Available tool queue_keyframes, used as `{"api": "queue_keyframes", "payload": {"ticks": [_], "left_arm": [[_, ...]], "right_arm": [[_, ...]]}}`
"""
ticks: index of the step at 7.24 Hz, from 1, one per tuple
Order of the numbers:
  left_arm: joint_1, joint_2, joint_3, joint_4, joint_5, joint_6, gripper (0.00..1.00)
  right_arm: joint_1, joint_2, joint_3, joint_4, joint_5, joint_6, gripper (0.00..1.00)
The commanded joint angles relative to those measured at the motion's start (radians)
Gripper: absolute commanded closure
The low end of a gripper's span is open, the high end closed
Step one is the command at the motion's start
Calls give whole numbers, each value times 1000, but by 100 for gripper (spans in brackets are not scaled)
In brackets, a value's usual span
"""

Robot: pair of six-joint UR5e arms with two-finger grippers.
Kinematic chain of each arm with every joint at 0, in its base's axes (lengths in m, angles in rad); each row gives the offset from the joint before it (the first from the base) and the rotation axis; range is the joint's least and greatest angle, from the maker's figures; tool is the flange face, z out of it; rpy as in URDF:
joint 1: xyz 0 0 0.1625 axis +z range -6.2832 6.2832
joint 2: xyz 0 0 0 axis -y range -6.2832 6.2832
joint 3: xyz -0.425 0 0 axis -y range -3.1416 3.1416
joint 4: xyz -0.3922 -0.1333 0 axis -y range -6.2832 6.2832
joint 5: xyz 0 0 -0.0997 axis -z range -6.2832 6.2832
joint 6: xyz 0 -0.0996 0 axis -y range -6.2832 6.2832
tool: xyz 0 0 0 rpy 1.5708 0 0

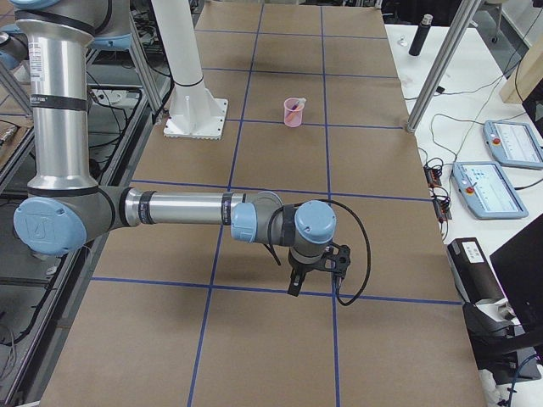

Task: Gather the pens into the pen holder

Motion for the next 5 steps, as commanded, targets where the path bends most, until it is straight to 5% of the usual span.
{"api": "queue_keyframes", "payload": {"ticks": [1,5], "left_arm": [[1,-7,4,0,0,-4,0],[2,-11,9,0,0,-5,0]], "right_arm": [[0,-3,3,3,0,1,0],[0,3,3,4,-5,0,0]]}}
